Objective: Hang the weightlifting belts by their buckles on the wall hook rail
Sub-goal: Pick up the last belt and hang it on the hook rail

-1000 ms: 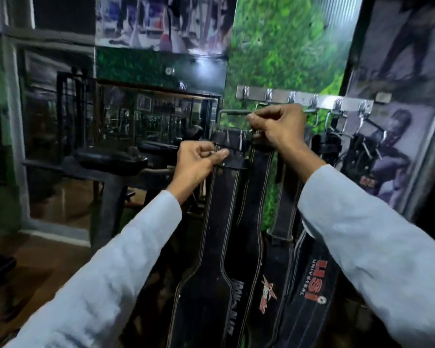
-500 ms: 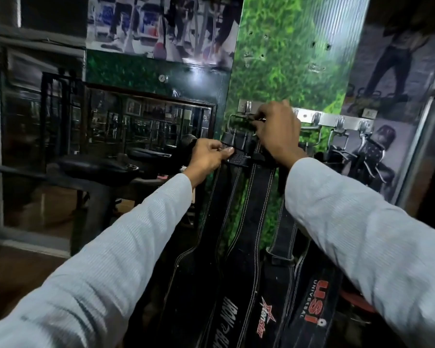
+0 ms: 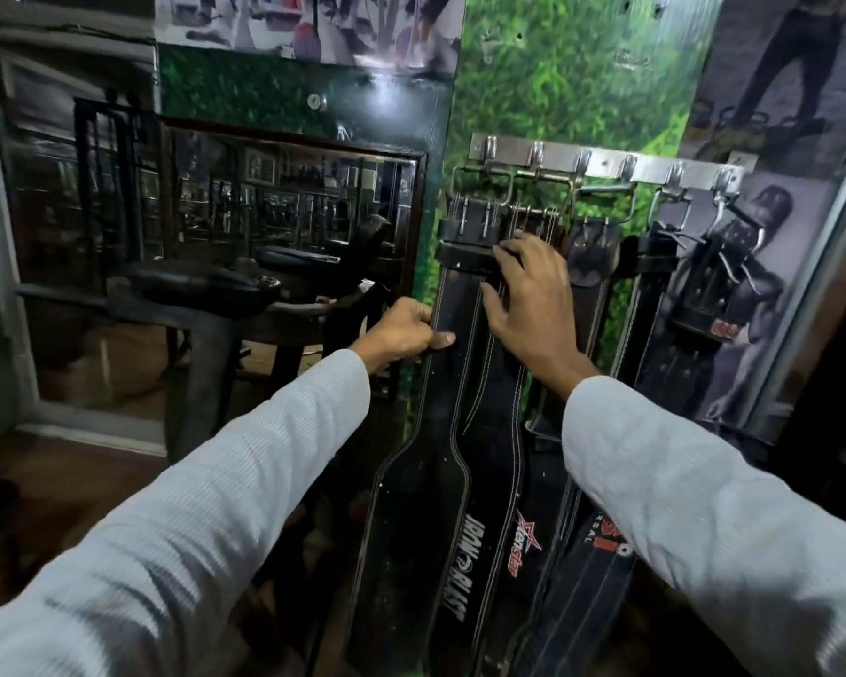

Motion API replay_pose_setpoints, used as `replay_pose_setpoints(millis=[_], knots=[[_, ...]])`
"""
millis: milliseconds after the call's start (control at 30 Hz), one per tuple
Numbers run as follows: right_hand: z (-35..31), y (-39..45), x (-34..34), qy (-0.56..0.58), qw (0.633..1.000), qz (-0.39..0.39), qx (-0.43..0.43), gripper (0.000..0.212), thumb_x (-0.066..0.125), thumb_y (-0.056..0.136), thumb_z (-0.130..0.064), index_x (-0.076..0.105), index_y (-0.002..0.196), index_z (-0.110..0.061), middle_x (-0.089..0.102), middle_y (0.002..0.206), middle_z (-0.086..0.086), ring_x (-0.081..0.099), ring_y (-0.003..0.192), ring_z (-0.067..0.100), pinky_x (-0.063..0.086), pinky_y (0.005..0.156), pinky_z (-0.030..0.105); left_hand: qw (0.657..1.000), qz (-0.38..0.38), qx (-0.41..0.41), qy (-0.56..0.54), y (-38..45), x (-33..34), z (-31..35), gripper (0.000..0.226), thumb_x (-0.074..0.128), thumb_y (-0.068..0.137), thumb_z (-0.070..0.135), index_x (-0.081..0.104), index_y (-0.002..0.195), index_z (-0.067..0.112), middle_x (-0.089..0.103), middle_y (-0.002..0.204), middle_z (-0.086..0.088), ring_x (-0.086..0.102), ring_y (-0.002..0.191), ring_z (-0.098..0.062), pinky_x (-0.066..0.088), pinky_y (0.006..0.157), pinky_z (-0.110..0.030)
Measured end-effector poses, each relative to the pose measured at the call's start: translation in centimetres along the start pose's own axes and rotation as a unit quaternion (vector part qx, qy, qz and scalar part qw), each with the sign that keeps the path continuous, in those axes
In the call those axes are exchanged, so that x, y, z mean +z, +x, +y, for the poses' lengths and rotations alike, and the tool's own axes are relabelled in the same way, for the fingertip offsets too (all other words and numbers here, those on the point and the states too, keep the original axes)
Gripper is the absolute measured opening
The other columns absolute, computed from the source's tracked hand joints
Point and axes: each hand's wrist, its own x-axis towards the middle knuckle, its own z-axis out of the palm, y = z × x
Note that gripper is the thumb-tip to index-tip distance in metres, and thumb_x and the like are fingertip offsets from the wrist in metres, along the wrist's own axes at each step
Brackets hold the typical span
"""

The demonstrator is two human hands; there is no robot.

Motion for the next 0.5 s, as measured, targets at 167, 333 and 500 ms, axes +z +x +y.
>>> replay_pose_setpoints(millis=[167, 333, 500], knots=[[-2.4, -3.9, -0.3, 0.012, 0.994, -0.03, 0.106, 0.057, 0.065, 0.091, -0.044, 0.053, 0.138, -0.014, 0.058, 0.131, 0.008, 0.053, 0.123, 0.029, 0.044, 0.099, 0.042, 0.999, -0.022, -0.034, 0.006, -3.6, 2.0, -2.0, 0.028, 0.07, 0.096, 0.029, 0.062, 0.07, 0.022, 0.06, 0.064, 0.004, 0.059, 0.067, -0.009, 0.056, 0.067, -0.032], [-3.1, -10.7, 2.2, 0.237, 0.898, -0.237, 0.286, 0.042, 0.068, 0.088, -0.055, 0.072, 0.104, -0.016, 0.078, 0.101, 0.002, 0.073, 0.096, 0.025, 0.06, 0.085, 0.044, 0.993, -0.087, -0.059, 0.057, -7.4, 5.3, -7.3, 0.035, 0.069, 0.096, 0.037, 0.059, 0.067, 0.02, 0.055, 0.061, 0.009, 0.055, 0.061, -0.008, 0.051, 0.068, -0.027], [-3.5, -13.1, 2.2, 0.297, 0.856, -0.254, 0.338, 0.028, 0.074, 0.094, -0.031, 0.073, 0.114, -0.011, 0.074, 0.096, -0.002, 0.07, 0.09, 0.011, 0.058, 0.089, 0.035, 0.991, -0.102, -0.024, 0.087, -12.0, 7.5, -13.3, 0.021, 0.079, 0.084, 0.024, 0.076, 0.101, 0.013, 0.079, 0.105, -0.005, 0.073, 0.107, -0.02, 0.055, 0.102, -0.046]])
